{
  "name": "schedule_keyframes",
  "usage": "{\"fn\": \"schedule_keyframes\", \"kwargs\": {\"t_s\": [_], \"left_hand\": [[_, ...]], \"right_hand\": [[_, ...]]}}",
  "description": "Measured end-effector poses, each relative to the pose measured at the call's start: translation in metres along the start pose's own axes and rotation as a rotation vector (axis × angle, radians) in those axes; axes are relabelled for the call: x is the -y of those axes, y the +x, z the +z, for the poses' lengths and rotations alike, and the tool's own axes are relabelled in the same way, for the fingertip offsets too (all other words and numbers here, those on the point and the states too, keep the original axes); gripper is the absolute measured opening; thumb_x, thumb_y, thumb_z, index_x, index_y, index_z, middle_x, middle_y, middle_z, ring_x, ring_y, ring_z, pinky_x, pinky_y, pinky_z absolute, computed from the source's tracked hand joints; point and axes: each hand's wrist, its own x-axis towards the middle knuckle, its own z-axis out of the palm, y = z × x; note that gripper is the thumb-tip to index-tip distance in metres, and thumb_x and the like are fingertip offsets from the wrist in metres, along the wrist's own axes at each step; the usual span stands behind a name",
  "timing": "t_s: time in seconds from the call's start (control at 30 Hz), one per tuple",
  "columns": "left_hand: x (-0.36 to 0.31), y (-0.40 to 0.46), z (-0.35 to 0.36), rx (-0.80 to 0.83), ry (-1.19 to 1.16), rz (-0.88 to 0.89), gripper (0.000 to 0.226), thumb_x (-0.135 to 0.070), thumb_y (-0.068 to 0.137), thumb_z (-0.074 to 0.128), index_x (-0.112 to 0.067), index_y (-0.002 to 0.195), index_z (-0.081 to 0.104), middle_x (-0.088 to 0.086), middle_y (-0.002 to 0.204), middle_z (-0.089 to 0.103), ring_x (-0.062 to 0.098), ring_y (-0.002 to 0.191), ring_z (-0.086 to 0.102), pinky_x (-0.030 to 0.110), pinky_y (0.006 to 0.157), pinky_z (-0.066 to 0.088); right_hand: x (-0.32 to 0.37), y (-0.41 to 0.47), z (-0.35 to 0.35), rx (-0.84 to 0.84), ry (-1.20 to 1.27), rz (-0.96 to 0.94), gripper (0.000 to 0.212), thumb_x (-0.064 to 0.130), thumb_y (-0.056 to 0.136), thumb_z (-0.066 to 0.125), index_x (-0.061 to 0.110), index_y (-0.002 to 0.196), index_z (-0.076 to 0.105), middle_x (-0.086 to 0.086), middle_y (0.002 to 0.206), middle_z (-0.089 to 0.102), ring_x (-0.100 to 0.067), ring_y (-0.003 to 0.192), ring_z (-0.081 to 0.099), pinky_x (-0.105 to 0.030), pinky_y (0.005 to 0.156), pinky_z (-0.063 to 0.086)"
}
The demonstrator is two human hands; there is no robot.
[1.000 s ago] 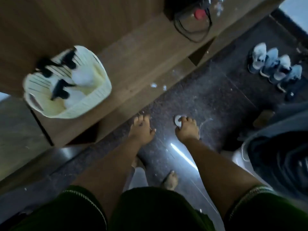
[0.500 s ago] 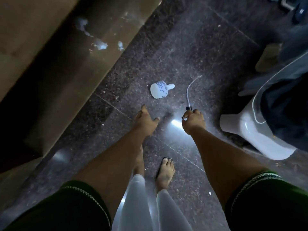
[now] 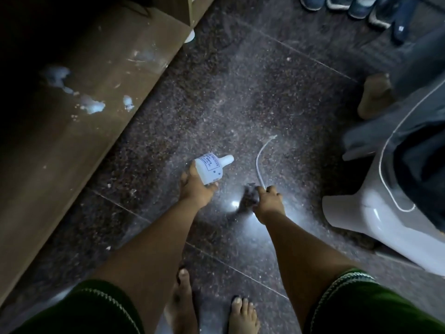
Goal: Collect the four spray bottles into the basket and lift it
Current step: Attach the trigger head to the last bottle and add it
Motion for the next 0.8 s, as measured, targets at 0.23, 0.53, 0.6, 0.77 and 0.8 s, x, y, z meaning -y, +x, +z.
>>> {"fn": "schedule_keyframes", "kwargs": {"t_s": [0.23, 0.53, 0.6, 0.77, 0.8], "left_hand": [[0.003, 0.044, 0.005, 0.016, 0.098, 0.061, 0.119, -0.03, 0.059, 0.089, -0.023, 0.15, 0.014, 0.013, 0.149, 0.019, 0.031, 0.13, 0.043, 0.037, 0.103, 0.041], [0.007, 0.053, 0.025, 0.122, 0.239, 0.174, 0.1, -0.015, 0.063, 0.086, -0.026, 0.145, 0.03, 0.011, 0.143, 0.028, 0.028, 0.124, 0.048, 0.032, 0.103, 0.04], [0.001, 0.05, 0.019, 0.116, 0.143, 0.167, 0.095, -0.013, 0.062, 0.087, -0.023, 0.141, 0.035, 0.012, 0.139, 0.037, 0.028, 0.117, 0.053, 0.033, 0.099, 0.046], [-0.033, 0.021, -0.021, 0.054, -0.289, -0.067, 0.092, -0.015, 0.056, 0.091, -0.018, 0.129, 0.034, 0.009, 0.125, 0.055, 0.019, 0.096, 0.058, 0.033, 0.081, 0.052], [-0.041, 0.011, -0.033, 0.069, -0.364, -0.118, 0.088, -0.017, 0.056, 0.091, -0.02, 0.124, 0.034, 0.007, 0.122, 0.055, 0.018, 0.092, 0.06, 0.037, 0.079, 0.056]], "right_hand": [[-0.015, 0.029, 0.023, 0.04, 0.121, 0.073, 0.046, 0.017, 0.084, 0.065, 0.022, 0.128, 0.049, -0.011, 0.139, 0.031, -0.038, 0.12, 0.037, -0.041, 0.099, 0.041], [-0.009, 0.036, 0.028, 0.093, 0.27, 0.056, 0.071, 0.03, 0.06, 0.087, 0.029, 0.118, 0.046, -0.011, 0.122, 0.045, -0.036, 0.11, 0.048, -0.044, 0.095, 0.047], [0.008, 0.03, 0.009, 0.057, 0.444, -0.007, 0.073, 0.035, 0.048, 0.092, 0.028, 0.1, 0.042, -0.011, 0.111, 0.055, -0.031, 0.1, 0.058, -0.043, 0.089, 0.052], [0.057, 0.0, -0.066, -0.071, 0.65, -0.133, 0.055, 0.057, 0.055, 0.073, 0.035, 0.077, 0.028, -0.003, 0.079, 0.06, -0.021, 0.069, 0.061, -0.036, 0.057, 0.049], [0.064, -0.008, -0.081, -0.042, 0.703, -0.131, 0.05, 0.056, 0.057, 0.07, 0.036, 0.074, 0.027, -0.008, 0.078, 0.06, -0.028, 0.069, 0.063, -0.042, 0.06, 0.051]]}}
